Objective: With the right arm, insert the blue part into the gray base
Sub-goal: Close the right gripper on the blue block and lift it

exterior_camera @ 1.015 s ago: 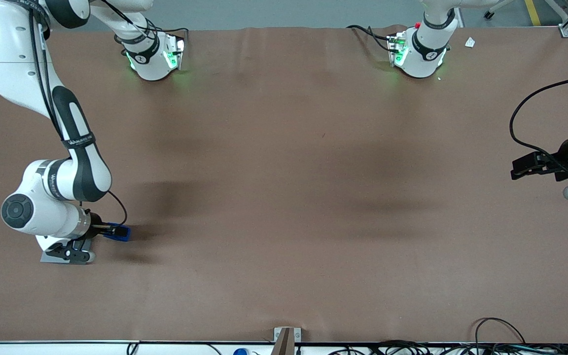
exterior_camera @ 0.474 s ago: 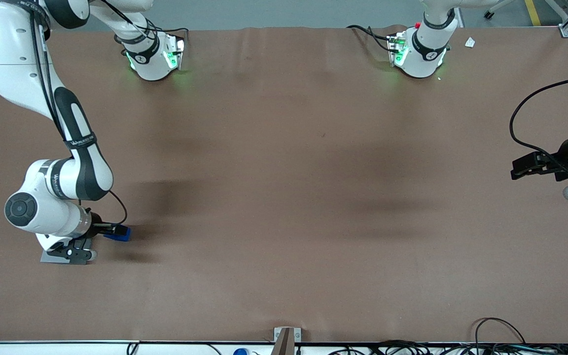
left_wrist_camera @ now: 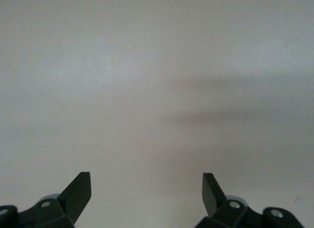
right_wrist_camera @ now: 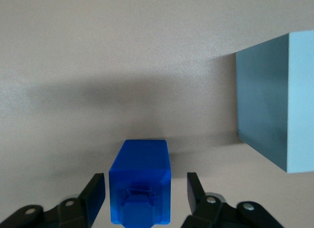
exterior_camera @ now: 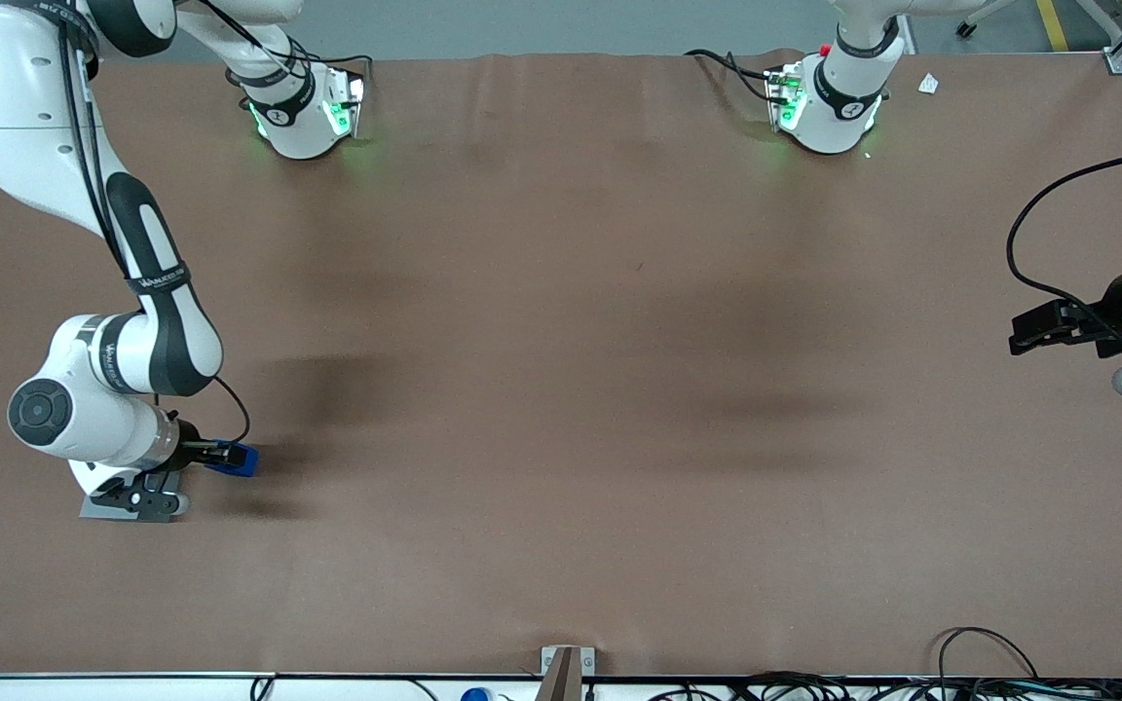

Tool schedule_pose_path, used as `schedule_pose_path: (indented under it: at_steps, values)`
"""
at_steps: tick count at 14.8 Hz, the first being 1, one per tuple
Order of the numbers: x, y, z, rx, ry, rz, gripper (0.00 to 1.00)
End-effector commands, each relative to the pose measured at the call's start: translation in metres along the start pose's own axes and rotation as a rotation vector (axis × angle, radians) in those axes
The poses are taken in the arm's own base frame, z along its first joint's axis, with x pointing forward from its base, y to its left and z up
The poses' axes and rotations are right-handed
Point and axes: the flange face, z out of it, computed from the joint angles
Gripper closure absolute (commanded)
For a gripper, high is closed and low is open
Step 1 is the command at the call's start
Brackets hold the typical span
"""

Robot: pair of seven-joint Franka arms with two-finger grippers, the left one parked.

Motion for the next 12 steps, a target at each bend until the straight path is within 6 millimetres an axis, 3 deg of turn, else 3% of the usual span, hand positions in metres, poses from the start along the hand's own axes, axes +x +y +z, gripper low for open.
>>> schedule_pose_path:
  at_steps: [1,9,12]
  values:
    - [-0.0024,0.0017,0.0019,-0.006,0.006,-0.009,0.33]
    - [-0.0022,0.0017,0.0033,-0.006,0.005,-0.003,0.82]
    - [-0.0014,0.0017,0.004,0.0,-0.002,0.009,0.9]
